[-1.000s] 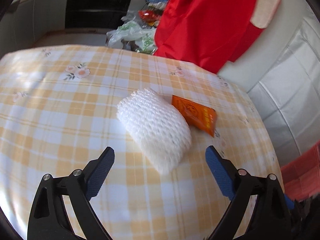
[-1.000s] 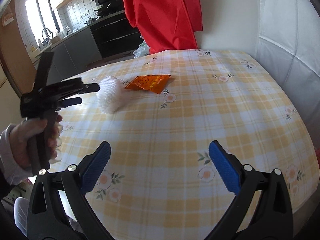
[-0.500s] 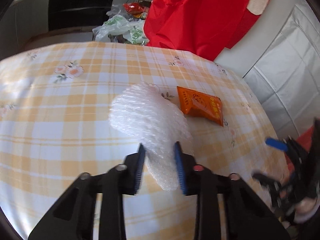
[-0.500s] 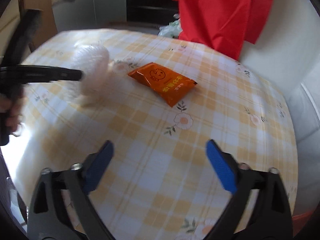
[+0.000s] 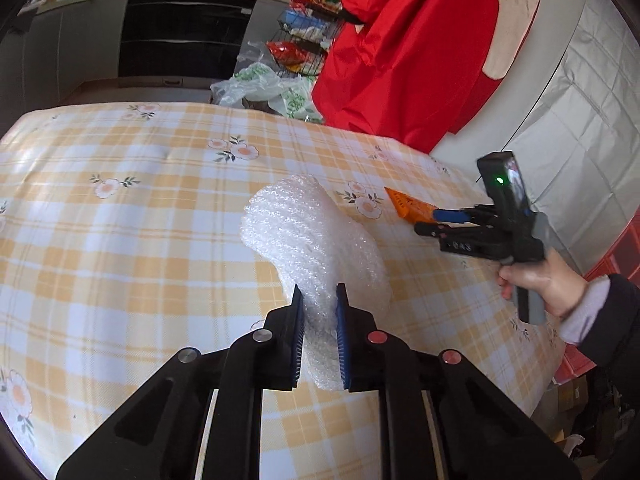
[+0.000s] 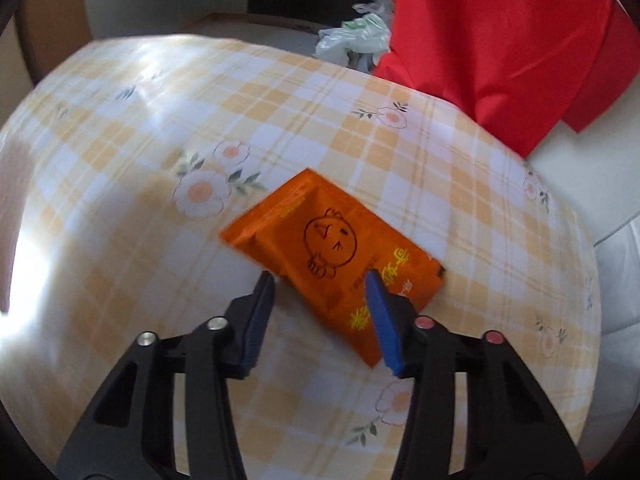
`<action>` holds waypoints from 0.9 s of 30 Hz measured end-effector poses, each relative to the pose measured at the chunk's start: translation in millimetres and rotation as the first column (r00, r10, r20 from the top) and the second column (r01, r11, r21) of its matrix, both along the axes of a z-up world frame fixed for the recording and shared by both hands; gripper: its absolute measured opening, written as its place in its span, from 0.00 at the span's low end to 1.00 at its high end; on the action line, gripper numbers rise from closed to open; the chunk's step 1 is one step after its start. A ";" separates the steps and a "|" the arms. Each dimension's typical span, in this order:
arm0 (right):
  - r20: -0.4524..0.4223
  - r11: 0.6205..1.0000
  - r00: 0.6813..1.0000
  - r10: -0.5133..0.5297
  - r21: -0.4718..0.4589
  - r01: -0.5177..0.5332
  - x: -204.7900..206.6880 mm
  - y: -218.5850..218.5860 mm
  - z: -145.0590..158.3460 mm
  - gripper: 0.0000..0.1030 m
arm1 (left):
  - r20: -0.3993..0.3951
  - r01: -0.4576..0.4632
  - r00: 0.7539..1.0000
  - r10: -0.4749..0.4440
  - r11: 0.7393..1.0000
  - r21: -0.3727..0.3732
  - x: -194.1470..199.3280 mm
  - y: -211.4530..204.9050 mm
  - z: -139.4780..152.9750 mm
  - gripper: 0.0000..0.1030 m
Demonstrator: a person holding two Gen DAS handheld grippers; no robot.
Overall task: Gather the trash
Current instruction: 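Grasp the orange sachet with the right tool while the left tool holds the foam net, then carry the foam net with the left tool while the right tool carries the orange sachet to the bin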
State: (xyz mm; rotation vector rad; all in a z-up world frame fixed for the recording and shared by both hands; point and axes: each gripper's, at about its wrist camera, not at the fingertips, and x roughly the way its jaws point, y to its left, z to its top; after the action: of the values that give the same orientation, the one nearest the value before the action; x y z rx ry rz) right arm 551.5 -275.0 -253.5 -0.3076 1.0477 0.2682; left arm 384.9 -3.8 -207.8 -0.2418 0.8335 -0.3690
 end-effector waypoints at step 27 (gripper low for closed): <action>0.176 0.890 0.984 0.016 0.447 -0.094 -203.7 15.7 150.8 0.07 | 0.148 0.023 0.989 -0.019 1.000 -0.020 -155.5 14.5 83.4 0.14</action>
State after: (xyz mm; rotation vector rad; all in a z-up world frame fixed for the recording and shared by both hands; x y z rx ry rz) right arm 347.8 -259.3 -102.6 0.0649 0.7809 0.5207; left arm 229.4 10.7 -124.3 -0.2232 0.6864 -0.4111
